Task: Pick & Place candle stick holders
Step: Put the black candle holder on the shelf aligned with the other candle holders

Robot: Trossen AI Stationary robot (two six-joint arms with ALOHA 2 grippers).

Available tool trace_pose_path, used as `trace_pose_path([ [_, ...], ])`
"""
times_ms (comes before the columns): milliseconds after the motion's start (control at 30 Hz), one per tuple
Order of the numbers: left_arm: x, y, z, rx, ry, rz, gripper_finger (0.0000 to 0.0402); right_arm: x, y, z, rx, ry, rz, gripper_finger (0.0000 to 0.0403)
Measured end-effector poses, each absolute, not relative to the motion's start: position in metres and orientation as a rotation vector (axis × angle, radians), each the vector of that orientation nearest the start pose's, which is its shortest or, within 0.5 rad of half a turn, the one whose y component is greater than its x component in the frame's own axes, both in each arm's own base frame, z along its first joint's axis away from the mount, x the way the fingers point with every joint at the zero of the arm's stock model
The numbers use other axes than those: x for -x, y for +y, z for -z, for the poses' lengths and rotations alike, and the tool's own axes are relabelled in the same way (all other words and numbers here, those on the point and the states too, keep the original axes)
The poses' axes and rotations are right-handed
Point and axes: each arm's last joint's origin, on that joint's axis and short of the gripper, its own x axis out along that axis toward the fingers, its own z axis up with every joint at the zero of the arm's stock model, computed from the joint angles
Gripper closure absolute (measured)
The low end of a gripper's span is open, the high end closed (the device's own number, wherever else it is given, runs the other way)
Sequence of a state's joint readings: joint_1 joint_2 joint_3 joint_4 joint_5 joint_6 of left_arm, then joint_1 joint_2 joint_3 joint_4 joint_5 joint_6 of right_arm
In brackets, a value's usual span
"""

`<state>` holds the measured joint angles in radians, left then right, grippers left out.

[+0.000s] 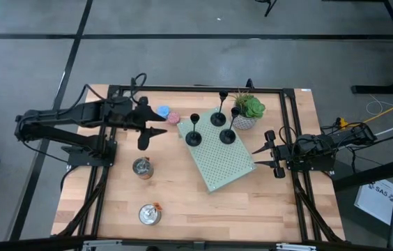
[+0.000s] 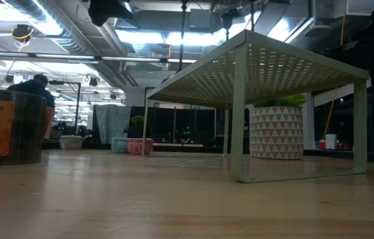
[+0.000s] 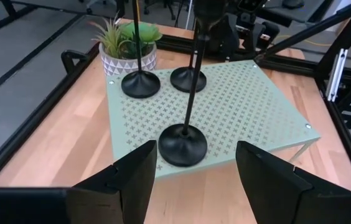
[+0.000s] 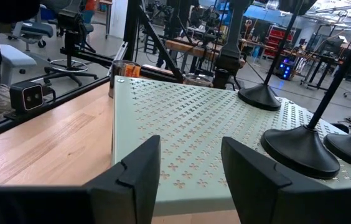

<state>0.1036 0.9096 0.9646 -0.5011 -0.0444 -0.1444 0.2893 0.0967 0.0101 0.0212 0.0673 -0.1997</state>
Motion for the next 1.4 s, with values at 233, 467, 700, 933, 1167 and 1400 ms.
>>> trace_pose_path([
  [233,-0.1890,0.0212,-0.3365,0.130,0.442,-0.181,0.0190,-0.0992,0.0275,-0.1612,0.211,0.043,-0.228,0.0231],
  [467,-0.1893,0.0214,-0.3360,0.126,0.443,-0.185,0.0192,-0.0992,0.0275,-0.1613,0.210,0.042,-0.228,0.0231],
  [700,-0.1899,0.0216,-0.3356,0.115,0.446,-0.189,0.0192,-0.0992,0.0275,-0.1613,0.210,0.042,-0.228,0.0231],
  [933,-0.1902,0.0217,-0.3353,0.099,0.449,-0.188,0.0192,-0.0992,0.0275,-0.1612,0.210,0.043,-0.228,0.0231],
  [1167,-0.1900,0.0223,-0.3354,0.092,0.449,-0.209,0.0192,-0.0992,0.0275,-0.1612,0.210,0.043,-0.228,0.0231],
  [1400,-0.1901,0.0223,-0.3353,0.075,0.451,-0.206,0.0192,-0.0992,0.0275,-0.1613,0.210,0.042,-0.228,0.0231],
])
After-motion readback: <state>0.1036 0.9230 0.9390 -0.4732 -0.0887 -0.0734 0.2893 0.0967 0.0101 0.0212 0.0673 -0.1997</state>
